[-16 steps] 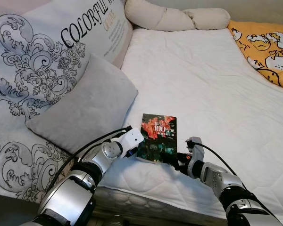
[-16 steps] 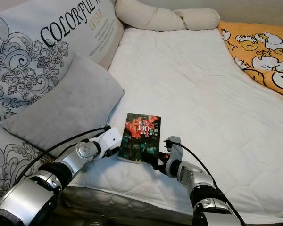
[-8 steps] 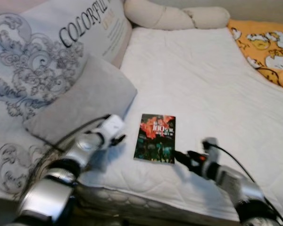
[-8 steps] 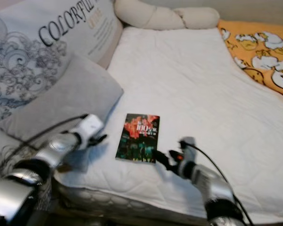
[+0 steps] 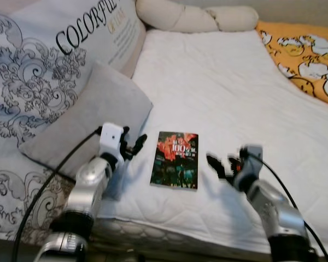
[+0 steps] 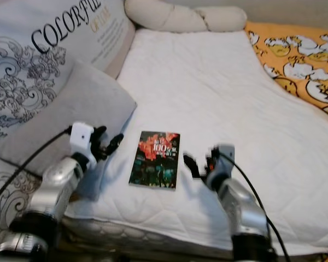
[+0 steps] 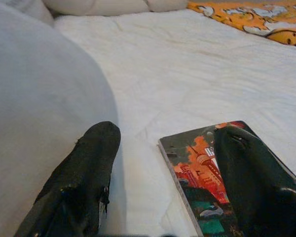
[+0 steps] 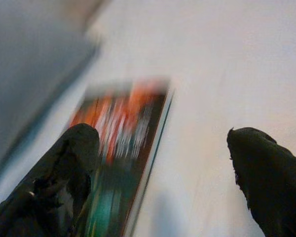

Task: Clean up the room

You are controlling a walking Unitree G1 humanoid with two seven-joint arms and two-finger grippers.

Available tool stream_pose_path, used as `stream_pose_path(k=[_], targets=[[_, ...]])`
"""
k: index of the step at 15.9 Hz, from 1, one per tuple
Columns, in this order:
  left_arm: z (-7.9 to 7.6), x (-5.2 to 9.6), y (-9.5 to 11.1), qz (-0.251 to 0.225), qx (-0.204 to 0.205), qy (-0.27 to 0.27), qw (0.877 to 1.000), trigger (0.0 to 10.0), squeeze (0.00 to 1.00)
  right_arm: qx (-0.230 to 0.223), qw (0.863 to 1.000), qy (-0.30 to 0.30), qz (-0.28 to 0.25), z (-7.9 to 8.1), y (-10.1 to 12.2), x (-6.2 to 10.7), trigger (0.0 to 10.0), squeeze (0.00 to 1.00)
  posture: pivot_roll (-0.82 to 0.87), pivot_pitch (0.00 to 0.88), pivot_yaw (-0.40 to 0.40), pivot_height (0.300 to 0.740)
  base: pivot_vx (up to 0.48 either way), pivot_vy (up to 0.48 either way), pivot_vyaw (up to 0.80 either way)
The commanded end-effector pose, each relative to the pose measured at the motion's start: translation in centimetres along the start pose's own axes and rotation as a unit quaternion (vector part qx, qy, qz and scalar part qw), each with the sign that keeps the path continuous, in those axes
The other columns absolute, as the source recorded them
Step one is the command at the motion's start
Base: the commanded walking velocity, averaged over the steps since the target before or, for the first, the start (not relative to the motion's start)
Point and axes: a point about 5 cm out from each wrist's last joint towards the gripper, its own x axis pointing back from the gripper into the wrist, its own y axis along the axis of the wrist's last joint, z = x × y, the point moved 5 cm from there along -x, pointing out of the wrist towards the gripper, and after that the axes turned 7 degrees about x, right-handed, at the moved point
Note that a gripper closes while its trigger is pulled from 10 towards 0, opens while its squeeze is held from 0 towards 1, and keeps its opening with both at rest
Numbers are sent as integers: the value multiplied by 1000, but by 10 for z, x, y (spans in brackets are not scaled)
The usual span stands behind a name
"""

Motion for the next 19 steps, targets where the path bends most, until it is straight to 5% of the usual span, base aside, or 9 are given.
stream_pose_path(k=[1, 2, 3, 4, 5, 7, 14, 17, 19], targets=[[5, 4, 3, -2, -5, 15, 1000, 10000, 0, 23, 998, -39, -41, -7, 14, 2, 10000, 0, 35, 0, 2, 740, 0, 0, 0], [11, 12, 2, -7, 0, 41, 999, 10000, 0, 46, 996, -70, -43, -9, 13, 3, 10000, 0, 50, 0, -14, 740, 0, -352, 0], [15, 20, 5, -5, 7, 57, 998, 10000, 0, 57, 994, -88, -33, -12, 8, 6, 10000, 373, 56, 0, -16, 740, 0, -424, 0], [16, 23, 6, -3, 9, 62, 998, 10000, 0, 57, 993, -97, -31, -14, 7, 8, 10000, 373, 56, 0, -16, 740, 0, -424, 0], [17, 30, 6, 1, 14, 73, 997, 10000, 0, 54, 989, -135, -24, -24, 3, 13, 10000, 1000, 58, 0, -10, 740, 0, -420, 0], [16, 38, 4, 6, 7, 81, 997, 10000, 0, 116, 980, -157, -47, -28, 9, 19, 10000, 1000, 60, 0, -8, 740, 0, -428, 0], [20, 41, 11, 9, -8, 112, 994, 10000, 0, 85, 981, -161, -74, -19, 11, 18, 10000, 1000, 68, 0, -9, 740, 0, -423, 0], [24, 42, 9, 16, -25, 124, 992, 10000, 0, 93, 984, -132, -72, -9, 11, 15, 10000, 369, 68, 0, -14, 740, 0, -420, 0], [27, 44, 7, 17, -19, 138, 990, 10000, 0, 144, 974, -163, -64, -19, 9, 14, 10000, 608, 64, 0, -19, 740, 0, -416, 0]])
